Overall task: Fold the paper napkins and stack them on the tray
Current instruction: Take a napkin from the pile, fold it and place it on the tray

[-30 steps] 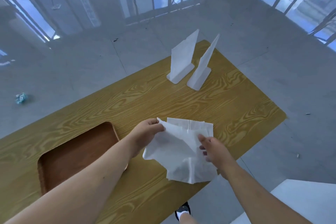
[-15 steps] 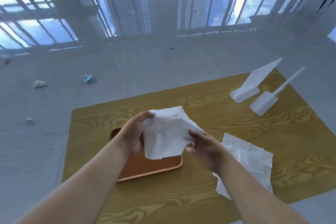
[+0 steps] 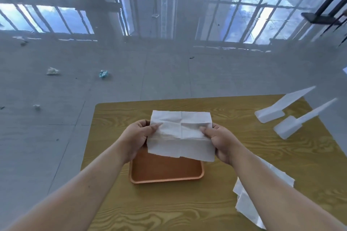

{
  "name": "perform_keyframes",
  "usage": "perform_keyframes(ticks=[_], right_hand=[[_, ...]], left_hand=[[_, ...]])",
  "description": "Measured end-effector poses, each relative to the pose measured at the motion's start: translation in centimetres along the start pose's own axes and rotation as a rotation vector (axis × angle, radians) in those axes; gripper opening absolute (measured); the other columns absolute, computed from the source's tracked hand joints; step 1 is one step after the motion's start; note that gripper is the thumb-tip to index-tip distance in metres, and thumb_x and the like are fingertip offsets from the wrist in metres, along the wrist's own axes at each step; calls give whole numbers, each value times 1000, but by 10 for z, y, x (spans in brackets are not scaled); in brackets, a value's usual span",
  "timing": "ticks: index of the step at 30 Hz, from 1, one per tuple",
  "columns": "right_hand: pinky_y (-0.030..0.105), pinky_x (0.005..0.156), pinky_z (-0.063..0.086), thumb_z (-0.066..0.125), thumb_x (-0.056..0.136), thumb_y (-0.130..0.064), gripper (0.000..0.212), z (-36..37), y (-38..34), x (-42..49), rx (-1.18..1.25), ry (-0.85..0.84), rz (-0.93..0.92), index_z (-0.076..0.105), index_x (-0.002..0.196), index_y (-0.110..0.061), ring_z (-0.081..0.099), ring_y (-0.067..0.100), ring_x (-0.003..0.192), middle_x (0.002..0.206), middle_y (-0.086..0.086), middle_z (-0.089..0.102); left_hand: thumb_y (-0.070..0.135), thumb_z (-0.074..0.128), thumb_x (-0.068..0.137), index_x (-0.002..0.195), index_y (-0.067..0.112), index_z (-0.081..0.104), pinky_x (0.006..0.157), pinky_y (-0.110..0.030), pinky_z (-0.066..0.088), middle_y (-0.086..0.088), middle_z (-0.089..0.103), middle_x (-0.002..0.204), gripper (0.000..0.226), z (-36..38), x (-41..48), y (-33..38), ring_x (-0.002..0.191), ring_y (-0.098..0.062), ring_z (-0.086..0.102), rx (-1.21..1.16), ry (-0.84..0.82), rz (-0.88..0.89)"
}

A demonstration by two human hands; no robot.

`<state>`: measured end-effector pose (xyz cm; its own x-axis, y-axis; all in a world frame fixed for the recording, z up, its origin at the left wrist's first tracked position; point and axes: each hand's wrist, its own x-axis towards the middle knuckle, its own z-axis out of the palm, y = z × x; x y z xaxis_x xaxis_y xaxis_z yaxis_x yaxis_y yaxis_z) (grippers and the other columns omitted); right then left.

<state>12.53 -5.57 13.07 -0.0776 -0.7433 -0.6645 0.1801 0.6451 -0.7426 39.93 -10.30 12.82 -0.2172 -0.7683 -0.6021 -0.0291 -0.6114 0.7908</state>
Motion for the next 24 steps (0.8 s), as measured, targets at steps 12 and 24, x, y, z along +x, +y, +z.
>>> perform_keyframes(ticks=[12,24], right_hand=[[37,73,56,57,99,-8,35,-32,-10,14,-64,-245,101,68,131,-19,71,26,96,126,13,75],[46,77,60,56,102,-1,25,-36,-13,22,12,-86,-20,76,115,-10,74,27,90,108,11,79]], left_hand=[[17,62,103,113,12,77,85,-46,58,-14,81,110,19,20,10,-18,90,-26,74,-33,66,-58],[3,54,105,117,5,73,70,-35,63,-16,78,106,23,23,8,-6,84,-23,74,-35,54,14]])
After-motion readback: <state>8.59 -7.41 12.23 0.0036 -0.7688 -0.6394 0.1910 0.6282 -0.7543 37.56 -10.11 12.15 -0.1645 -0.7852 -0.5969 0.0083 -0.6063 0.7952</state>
